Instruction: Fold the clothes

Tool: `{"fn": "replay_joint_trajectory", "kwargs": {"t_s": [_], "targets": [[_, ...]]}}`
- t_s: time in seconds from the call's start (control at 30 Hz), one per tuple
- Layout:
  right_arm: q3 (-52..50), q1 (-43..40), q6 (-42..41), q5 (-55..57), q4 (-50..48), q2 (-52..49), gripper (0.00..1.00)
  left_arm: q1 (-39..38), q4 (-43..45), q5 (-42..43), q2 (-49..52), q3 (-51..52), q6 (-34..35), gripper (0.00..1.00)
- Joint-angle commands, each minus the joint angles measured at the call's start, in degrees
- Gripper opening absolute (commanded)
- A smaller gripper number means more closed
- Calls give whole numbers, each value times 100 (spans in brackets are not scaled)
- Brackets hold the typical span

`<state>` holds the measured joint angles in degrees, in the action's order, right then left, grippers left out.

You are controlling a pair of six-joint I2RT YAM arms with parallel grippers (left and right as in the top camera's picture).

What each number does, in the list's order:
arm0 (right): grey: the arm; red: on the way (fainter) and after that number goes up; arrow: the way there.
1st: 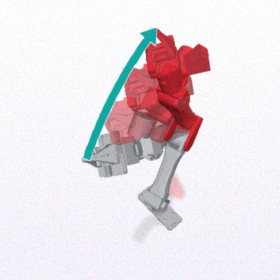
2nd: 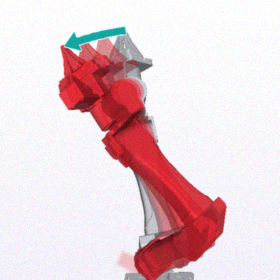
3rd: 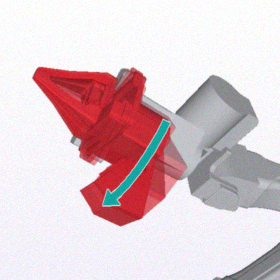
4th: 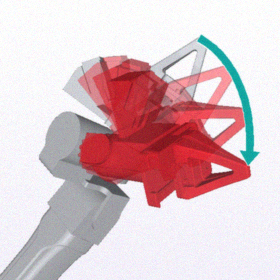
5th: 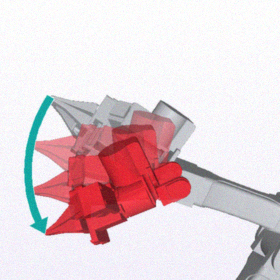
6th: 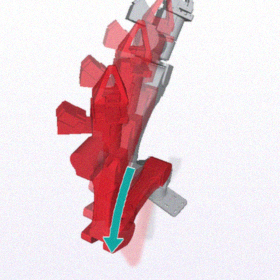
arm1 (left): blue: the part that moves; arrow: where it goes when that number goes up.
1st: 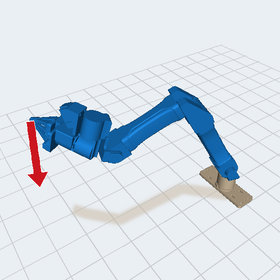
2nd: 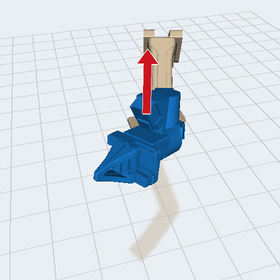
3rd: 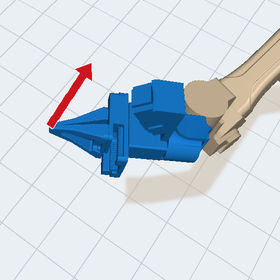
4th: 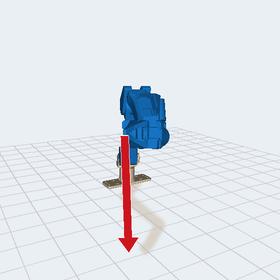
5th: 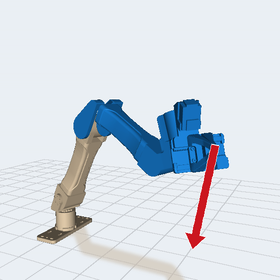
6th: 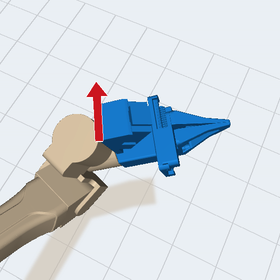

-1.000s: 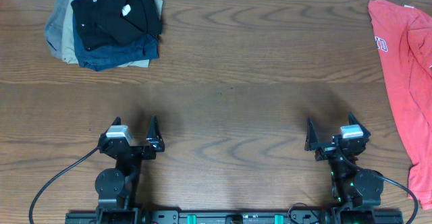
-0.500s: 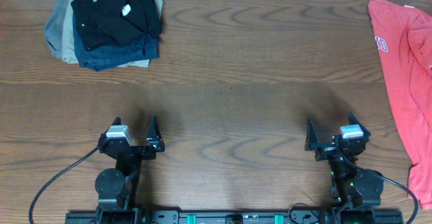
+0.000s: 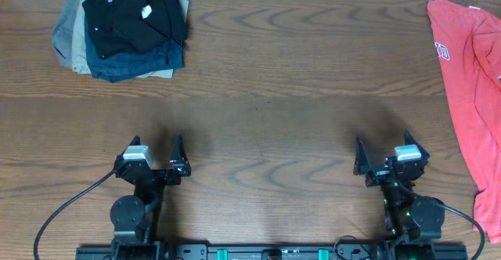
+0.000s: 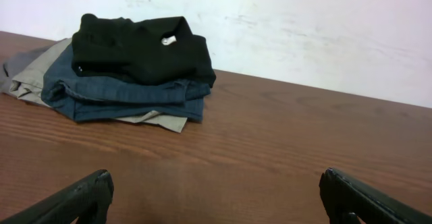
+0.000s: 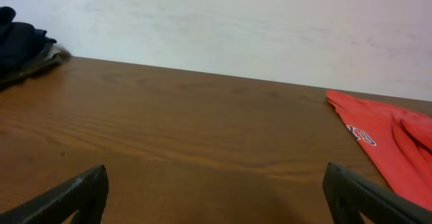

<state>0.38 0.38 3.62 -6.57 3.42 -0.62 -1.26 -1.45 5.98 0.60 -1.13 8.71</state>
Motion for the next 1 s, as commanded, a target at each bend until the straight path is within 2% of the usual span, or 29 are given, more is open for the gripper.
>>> {"fn": "replay_joint_trajectory", "kwargs": {"t_s": [0.0,0.97], "targets": [[-7,-44,76,55,28,13,99,-11,-203,81,-26,90,-101,98],[-7,-37,-74,-162,-13,2,99,-13,-203,81,-26,90,-101,98]]}}
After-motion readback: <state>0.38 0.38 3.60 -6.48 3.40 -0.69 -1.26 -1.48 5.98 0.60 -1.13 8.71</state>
